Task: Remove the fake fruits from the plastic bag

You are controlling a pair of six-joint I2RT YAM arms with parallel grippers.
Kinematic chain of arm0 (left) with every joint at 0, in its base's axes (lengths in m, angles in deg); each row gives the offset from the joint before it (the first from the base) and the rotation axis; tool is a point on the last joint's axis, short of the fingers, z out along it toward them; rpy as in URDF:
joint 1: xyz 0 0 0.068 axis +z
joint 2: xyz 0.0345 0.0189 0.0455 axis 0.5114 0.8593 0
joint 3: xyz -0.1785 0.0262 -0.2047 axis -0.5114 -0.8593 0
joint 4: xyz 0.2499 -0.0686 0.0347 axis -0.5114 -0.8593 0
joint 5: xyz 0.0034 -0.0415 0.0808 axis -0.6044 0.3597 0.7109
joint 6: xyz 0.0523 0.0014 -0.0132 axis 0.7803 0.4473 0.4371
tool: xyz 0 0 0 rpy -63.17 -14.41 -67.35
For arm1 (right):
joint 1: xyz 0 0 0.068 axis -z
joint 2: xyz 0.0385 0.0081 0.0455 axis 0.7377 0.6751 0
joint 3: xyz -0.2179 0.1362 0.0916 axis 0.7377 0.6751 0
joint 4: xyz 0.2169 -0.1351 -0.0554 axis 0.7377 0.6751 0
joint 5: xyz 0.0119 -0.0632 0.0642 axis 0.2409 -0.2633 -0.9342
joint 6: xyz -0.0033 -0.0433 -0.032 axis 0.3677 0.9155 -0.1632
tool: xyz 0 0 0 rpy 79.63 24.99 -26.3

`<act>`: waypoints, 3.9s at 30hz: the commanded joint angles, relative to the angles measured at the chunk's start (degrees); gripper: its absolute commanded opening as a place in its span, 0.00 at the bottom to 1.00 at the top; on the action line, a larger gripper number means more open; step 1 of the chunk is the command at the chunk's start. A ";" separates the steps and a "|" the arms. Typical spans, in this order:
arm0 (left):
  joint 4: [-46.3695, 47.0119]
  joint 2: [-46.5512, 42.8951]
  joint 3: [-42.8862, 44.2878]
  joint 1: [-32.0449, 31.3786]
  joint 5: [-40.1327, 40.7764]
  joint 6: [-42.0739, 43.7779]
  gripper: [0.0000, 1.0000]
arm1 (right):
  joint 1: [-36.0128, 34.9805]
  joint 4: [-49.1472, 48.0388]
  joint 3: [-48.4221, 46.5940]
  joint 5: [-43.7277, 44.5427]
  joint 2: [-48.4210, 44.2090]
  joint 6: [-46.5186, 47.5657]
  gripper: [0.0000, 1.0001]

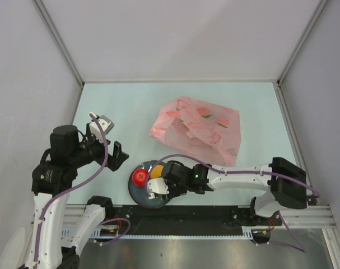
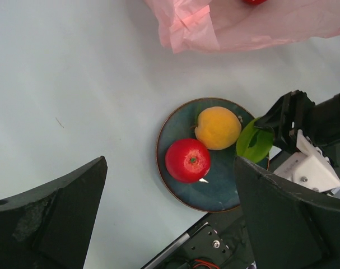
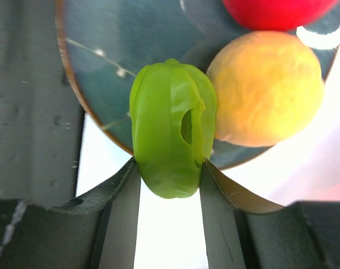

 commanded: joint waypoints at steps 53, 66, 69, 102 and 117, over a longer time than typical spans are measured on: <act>21.00 31.80 8.15 -14.40 -0.60 -7.88 1.00 | 38.84 -1.83 -19.28 -9.41 -11.53 -14.31 0.61; 21.16 48.59 14.63 -14.40 -13.41 -9.45 0.00 | 40.05 -3.41 -9.43 -9.83 -0.31 -13.59 0.38; 22.31 48.33 16.04 -14.40 -18.42 -8.84 0.00 | 44.78 -10.61 -9.52 0.57 1.81 -15.79 0.36; 27.67 54.48 22.55 -20.02 -24.67 -11.65 0.00 | 57.46 -8.43 -3.19 9.48 9.20 -2.62 0.74; 26.79 60.54 31.07 -20.02 -22.30 -11.47 0.00 | 51.67 9.31 -4.24 -22.78 -25.15 -2.97 0.56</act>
